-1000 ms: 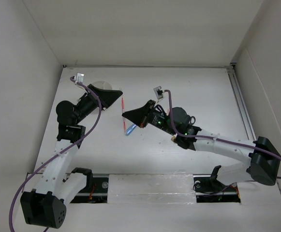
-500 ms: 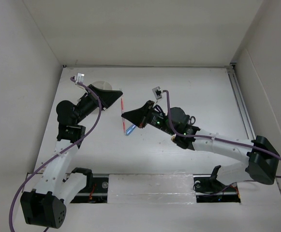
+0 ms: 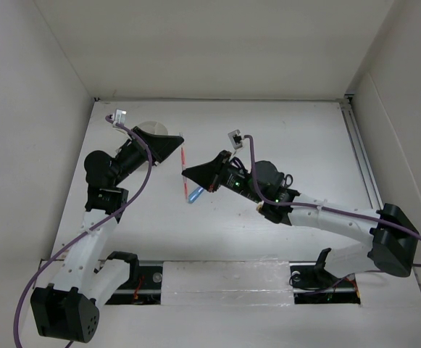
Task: Sort the stationery into containers
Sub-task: Close the pen cap on the pen.
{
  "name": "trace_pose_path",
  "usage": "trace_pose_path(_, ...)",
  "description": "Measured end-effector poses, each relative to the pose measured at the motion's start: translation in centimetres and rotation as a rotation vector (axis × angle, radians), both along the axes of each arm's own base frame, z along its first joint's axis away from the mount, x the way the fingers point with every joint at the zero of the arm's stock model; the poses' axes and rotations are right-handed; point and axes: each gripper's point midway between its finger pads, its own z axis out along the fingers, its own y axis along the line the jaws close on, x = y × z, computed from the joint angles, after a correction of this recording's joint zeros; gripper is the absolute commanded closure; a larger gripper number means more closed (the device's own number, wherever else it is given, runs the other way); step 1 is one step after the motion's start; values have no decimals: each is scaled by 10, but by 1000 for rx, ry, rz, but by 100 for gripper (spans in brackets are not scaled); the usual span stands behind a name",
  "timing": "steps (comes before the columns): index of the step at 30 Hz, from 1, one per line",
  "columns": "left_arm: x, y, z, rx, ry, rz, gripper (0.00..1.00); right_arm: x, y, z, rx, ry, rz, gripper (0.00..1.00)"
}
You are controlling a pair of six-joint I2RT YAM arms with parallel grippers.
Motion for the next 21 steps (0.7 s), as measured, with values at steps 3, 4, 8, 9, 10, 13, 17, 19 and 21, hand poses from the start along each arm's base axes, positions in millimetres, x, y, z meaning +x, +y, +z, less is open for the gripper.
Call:
trace_pose_path(3, 0, 0, 0, 0, 0, 0, 100, 0, 0, 0, 0, 0, 0, 100)
trace_pose_path(4, 0, 0, 0, 0, 0, 0, 100, 0, 0, 0, 0, 0, 0, 100)
trace_pose_path(8, 0, 0, 0, 0, 0, 0, 100, 1, 0, 0, 0, 0, -1, 100)
trace_pose_path(9, 0, 0, 0, 0, 0, 0, 100, 1, 0, 0, 0, 0, -1, 100)
trace_pose_path(10, 0, 0, 0, 0, 0, -1, 100, 1, 0, -1, -2, 1, -1, 100)
trace_pose_path(13, -1, 0, 0, 1, 0, -4, 100, 2, 2, -4, -7, 4, -1, 100)
trace_pose_path(17, -1, -1, 0, 2, -1, -6, 100, 3, 3, -9, -16, 10, -2, 100)
trace_pose_path(19, -1, -1, 0, 2, -1, -7, 100, 3, 4, -9, -17, 11, -2, 100)
trace_pose_path(21, -1, -1, 0, 2, -1, -7, 100, 3, 4, -9, -18, 11, -2, 100)
